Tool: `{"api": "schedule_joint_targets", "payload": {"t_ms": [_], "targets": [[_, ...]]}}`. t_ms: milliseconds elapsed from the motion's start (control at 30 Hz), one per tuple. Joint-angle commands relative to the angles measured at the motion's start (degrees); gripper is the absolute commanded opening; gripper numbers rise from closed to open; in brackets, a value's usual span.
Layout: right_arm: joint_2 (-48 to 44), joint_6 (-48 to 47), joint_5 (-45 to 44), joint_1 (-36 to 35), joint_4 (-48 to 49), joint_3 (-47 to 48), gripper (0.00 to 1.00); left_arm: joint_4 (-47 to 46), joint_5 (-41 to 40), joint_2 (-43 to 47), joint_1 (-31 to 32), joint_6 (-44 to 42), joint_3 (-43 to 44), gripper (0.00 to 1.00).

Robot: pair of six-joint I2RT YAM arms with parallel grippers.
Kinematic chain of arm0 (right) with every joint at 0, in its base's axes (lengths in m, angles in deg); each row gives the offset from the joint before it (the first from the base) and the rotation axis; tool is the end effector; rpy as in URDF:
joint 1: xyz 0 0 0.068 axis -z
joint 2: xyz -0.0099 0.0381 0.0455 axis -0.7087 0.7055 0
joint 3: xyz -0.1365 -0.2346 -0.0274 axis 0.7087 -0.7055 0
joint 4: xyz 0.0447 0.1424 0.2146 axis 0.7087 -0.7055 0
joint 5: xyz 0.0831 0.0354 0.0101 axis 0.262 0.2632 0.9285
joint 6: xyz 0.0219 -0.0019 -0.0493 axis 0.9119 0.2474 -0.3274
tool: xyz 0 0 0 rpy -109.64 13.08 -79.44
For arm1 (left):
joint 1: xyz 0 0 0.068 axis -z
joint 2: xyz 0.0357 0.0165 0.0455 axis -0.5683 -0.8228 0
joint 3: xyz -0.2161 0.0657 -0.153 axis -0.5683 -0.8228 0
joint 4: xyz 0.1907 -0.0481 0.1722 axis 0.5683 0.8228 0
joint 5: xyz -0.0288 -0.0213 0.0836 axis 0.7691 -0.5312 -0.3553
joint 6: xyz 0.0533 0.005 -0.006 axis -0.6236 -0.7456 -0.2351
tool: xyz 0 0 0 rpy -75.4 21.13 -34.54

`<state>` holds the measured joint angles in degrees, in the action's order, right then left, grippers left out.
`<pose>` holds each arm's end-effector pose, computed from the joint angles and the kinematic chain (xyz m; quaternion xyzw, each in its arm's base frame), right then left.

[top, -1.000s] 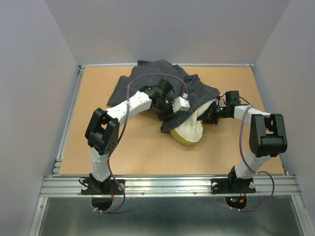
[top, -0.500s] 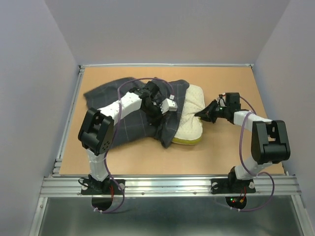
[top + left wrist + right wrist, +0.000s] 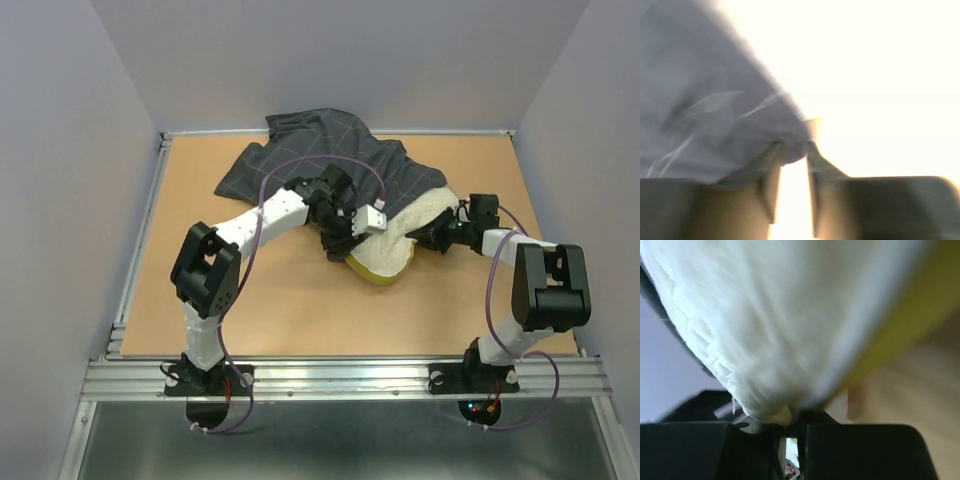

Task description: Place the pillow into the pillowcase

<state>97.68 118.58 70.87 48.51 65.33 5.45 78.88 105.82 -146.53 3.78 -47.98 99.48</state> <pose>0.3042 0.0062 0.1613 0.2994 0.8285 0.4474 0.1546 0.3212 -0.2776 0.2548 0.6894 0.6208 -0.2264 0.2968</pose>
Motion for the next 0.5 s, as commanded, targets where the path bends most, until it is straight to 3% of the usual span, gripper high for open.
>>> {"api": "schedule_joint_targets", "payload": {"t_ms": [0,100,300,333,367,433,467], "targets": [[-0.6,3.5,1.8,-0.5,5.2,3.5,0.01,-2.2,1.8,9.9,-0.3,1.5,-7.6,0.53],[-2.1,3.6,0.5,-0.5,5.7,1.2,0.01,-3.5,0.5,12.7,-5.0,3.0,-9.2,0.68],[-5.9,2.3,-0.4,-0.5,6.3,-3.4,0.01,-6.4,-4.1,18.8,-13.9,2.3,-19.8,0.68],[-6.1,1.8,0.9,-0.3,5.9,-3.4,0.12,-6.7,-3.4,19.3,-14.8,2.2,-21.1,0.67],[-6.7,0.9,1.7,0.0,5.1,-2.6,0.56,-6.5,-2.2,19.6,-15.4,1.6,-22.1,0.67],[-7.6,-6.6,1.5,0.3,-4.6,0.0,1.00,-6.7,0.7,21.8,-16.3,1.4,-24.9,0.68],[-8.2,-10.3,1.7,0.3,-9.3,1.9,1.00,-7.7,1.5,22.9,-16.3,2.0,-26.2,0.68]]}}
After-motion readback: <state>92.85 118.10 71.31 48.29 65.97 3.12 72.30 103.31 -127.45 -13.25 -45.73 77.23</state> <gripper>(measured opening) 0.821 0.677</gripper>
